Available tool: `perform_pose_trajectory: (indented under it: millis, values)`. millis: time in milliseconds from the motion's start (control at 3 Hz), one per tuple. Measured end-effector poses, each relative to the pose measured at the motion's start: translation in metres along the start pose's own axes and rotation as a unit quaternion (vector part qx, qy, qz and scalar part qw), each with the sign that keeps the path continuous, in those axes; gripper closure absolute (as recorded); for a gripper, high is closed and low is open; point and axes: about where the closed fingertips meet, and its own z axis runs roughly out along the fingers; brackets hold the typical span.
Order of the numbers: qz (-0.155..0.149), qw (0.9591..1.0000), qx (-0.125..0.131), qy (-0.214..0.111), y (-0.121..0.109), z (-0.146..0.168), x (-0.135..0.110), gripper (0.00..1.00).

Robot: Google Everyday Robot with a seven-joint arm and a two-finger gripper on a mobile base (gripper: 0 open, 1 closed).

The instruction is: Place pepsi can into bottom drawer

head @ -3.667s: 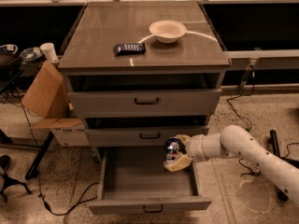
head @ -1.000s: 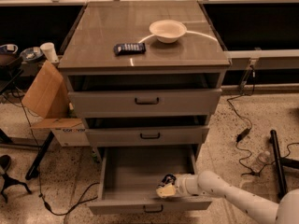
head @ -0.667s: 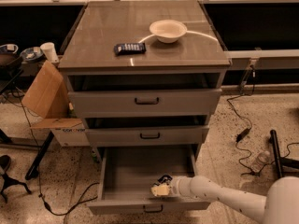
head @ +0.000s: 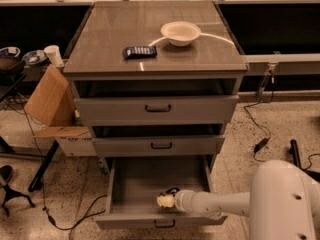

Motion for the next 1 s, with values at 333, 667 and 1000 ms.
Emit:
perform_pose_trajectory:
  millis: [333, 667, 1000]
  values:
    - [0.012, 0.9995, 0.026, -0.017, -0.0054, 0.009, -0.0038, 0.71]
    - [0.018, 0.9987, 0.038, -0.028, -0.0091, 0.0128, -0.0054, 0.48]
    - [0.022, 0.9983, 0.041, -0.034, -0.0114, 0.0139, -0.0058, 0.24]
